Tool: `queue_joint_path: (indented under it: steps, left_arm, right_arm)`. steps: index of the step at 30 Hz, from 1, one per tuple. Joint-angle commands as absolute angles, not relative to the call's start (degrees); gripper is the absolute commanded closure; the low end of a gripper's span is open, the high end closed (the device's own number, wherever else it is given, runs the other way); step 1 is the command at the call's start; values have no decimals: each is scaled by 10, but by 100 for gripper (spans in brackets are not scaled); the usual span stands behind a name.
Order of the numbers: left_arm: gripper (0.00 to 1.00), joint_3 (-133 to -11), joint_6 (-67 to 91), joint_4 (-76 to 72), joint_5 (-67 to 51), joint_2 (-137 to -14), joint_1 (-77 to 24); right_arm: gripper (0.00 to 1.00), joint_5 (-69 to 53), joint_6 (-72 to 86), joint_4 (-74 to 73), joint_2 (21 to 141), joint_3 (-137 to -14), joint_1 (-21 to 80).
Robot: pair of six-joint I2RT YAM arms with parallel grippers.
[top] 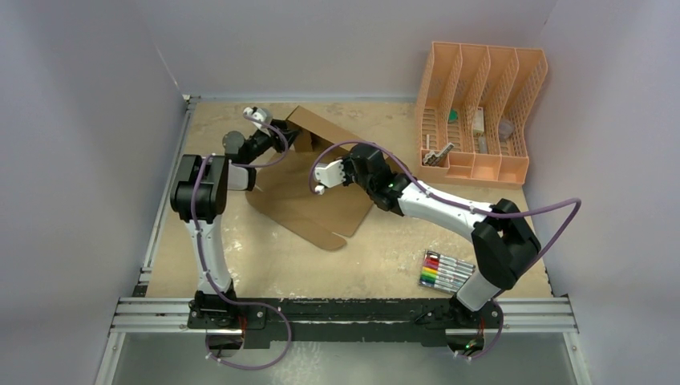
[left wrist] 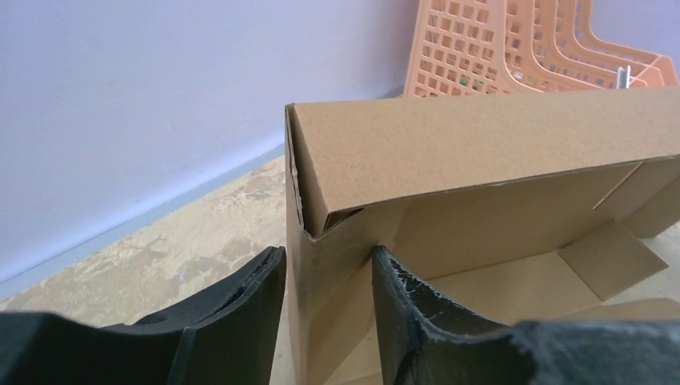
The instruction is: Fold the paper box
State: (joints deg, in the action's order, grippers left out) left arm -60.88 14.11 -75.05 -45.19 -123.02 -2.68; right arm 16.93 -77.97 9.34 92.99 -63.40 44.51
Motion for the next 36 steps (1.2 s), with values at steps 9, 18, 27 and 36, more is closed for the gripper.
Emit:
queue_joint_path:
  steps: [9, 18, 27, 36]
  left_arm:
    - [85, -579, 120, -831, -273, -1206, -49]
    - [87, -479, 46, -832, -51, -1143, -95]
    - [85, -427, -37, -839, 223, -1106, -169]
    - [79, -417, -124, -904, 439, -1101, -242]
  right_arm:
    - [100, 91, -751, 13, 949, -663, 460]
    - [100, 80, -713, 2, 946, -691, 459]
    - [100, 70, -698, -10, 946, -700, 460]
    - [100, 54, -682, -14, 941, -700, 460]
